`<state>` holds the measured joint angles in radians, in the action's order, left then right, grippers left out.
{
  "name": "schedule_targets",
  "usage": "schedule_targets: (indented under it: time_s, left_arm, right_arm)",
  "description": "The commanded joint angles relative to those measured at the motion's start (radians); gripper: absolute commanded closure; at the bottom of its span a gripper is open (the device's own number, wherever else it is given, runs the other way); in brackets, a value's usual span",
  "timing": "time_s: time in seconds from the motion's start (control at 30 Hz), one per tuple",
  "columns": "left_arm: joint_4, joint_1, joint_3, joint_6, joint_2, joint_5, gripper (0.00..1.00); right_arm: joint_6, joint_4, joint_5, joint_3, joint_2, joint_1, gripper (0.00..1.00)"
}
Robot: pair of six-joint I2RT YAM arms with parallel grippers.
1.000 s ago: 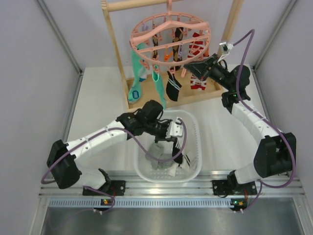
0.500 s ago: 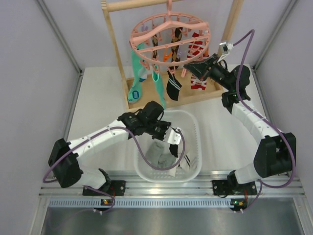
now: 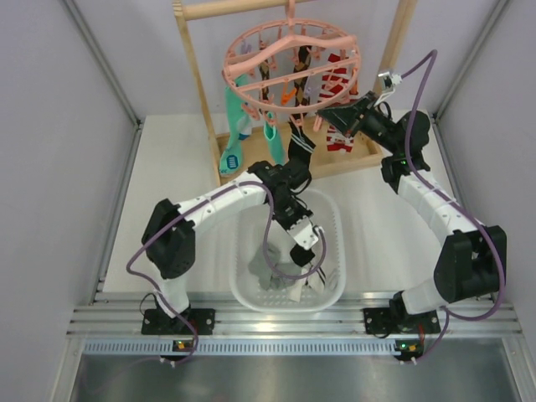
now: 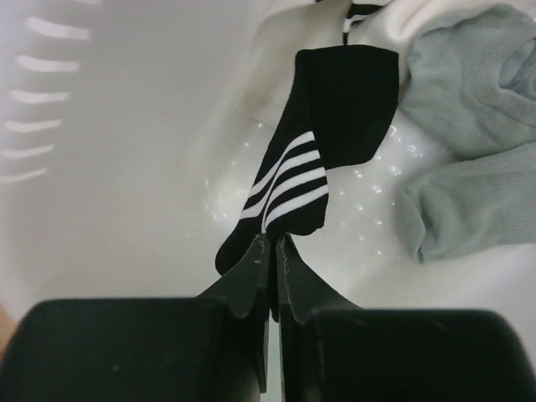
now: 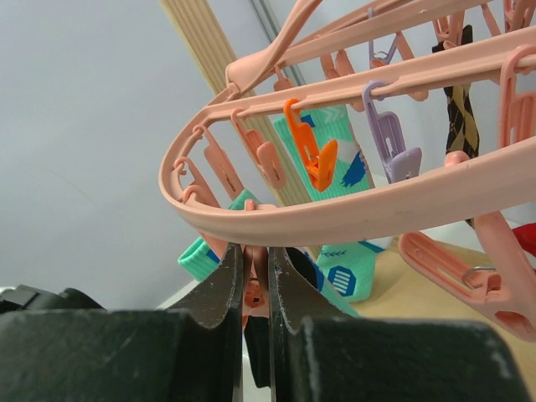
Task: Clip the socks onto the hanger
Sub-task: Place the sock in the bin, then pick up the sock from the bin.
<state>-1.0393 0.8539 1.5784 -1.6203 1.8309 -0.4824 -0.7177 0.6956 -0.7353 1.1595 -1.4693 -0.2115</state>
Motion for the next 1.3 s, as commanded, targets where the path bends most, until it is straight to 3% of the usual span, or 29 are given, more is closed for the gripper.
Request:
schedule_targets:
  time_s: [0.0,0.23,0.3,0.37,0.47,0.67,0.77,0.87,0.97,1.1,1.17,1.27]
  left_arm:
    - [-0.217,0.007,0.071,-0.156,0.076,-0.039,0.93]
    - [-0.278,0.057,0.055,-0.28,0.134,0.082,0.91]
    - [-0.23,0.068,0.006,-0.264,0.116,0.096,0.85]
    - [-0.104,0.073,-0.035,-0.187,0.082,0.111,0.7]
    - [-0.024,0.07,-0.029,0.037,0.05,0.111,0.56]
    - [0.181,0.059,-0.154,0.664,-0.111,0.133,0.55]
    - [0.307,0.036,-0.248,1.094,-0.212,0.14,0.55]
    - [0.437,0.034,-0.368,1.345,-0.335,0.15,0.52]
    - [0.516,0.031,-0.511,1.306,-0.406,0.084,0.57]
    - [0.861,0.031,-0.841,0.926,-0.649,0.025,0.56]
    - [0.964,0.031,-0.952,0.721,-0.67,-0.001,0.57]
    - [1.028,0.031,-0.969,0.666,-0.615,-0.005,0.58]
  right_arm:
    - [0.012,0.036,-0.038,0.031,-0.014,0.011,1.0]
    - [0.011,0.038,-0.041,0.031,-0.026,0.012,1.0]
    - [0.008,0.042,-0.041,0.031,-0.025,0.012,1.0]
    - [0.009,0.042,-0.039,0.031,-0.026,0.012,1.0]
    - [0.011,0.041,-0.041,0.029,-0.019,0.012,1.0]
    - [0.009,0.032,-0.041,0.02,-0.005,0.02,1.0]
    - [0.015,0.022,-0.041,0.011,0.006,0.023,1.0]
    - [0.02,0.021,-0.038,0.003,0.01,0.023,1.0]
    - [0.015,0.022,-0.032,0.005,0.009,0.023,1.0]
    - [0.014,0.021,-0.027,0.017,-0.002,0.023,1.0]
    - [0.012,0.018,-0.026,0.026,-0.011,0.023,1.0]
    - [0.008,0.019,-0.023,0.032,-0.017,0.023,1.0]
